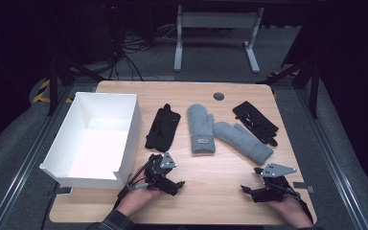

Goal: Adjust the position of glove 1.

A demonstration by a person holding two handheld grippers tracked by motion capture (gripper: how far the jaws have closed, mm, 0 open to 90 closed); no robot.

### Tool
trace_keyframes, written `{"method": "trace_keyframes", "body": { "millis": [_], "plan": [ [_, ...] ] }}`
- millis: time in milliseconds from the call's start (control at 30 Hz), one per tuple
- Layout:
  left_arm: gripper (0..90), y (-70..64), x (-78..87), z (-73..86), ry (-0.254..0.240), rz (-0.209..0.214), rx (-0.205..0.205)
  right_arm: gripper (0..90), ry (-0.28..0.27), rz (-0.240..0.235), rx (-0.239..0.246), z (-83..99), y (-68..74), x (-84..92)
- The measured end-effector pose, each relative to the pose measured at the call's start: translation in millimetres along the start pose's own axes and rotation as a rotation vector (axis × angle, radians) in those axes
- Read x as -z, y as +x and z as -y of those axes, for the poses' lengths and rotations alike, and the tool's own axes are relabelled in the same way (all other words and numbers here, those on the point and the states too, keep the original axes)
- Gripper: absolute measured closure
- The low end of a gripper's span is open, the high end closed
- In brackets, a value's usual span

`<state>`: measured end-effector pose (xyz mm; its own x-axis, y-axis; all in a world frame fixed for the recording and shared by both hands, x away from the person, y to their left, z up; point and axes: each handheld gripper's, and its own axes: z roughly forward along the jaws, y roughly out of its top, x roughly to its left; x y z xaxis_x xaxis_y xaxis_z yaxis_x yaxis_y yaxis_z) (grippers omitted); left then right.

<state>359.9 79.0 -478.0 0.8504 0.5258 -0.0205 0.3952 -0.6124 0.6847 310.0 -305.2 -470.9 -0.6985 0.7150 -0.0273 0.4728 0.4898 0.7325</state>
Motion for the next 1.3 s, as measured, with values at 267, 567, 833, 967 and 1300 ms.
{"method": "trace_keyframes", "body": {
  "millis": [267, 567, 833, 967, 1300],
  "plan": [
    [0.0, 0.1, 0.0, 0.0, 0.000, 0.001, 0.000, 19.1, -0.004, -0.011, 0.015, 0.6, -1.0, 1.6],
    [0.1, -0.4, 0.2, 0.1, 0.000, -0.003, 0.002, 53.7, -0.032, -0.025, 0.040, -15.3, -5.7, 13.5],
    [0.2, -0.6, 0.5, 0.2, 0.000, -0.006, 0.003, 88.1, -0.048, 0.016, 0.015, -30.3, -17.7, 17.2],
    [0.2, -1.2, 0.8, 0.7, 0.000, -0.002, 0.003, 90.0, -0.055, 0.047, 0.016, -40.2, -28.3, 16.3],
    [0.2, -4.3, 1.2, 1.5, 0.000, 0.000, 0.001, 90.0, -0.060, 0.072, -0.010, -50.2, -51.8, 13.6]
  ]
}}
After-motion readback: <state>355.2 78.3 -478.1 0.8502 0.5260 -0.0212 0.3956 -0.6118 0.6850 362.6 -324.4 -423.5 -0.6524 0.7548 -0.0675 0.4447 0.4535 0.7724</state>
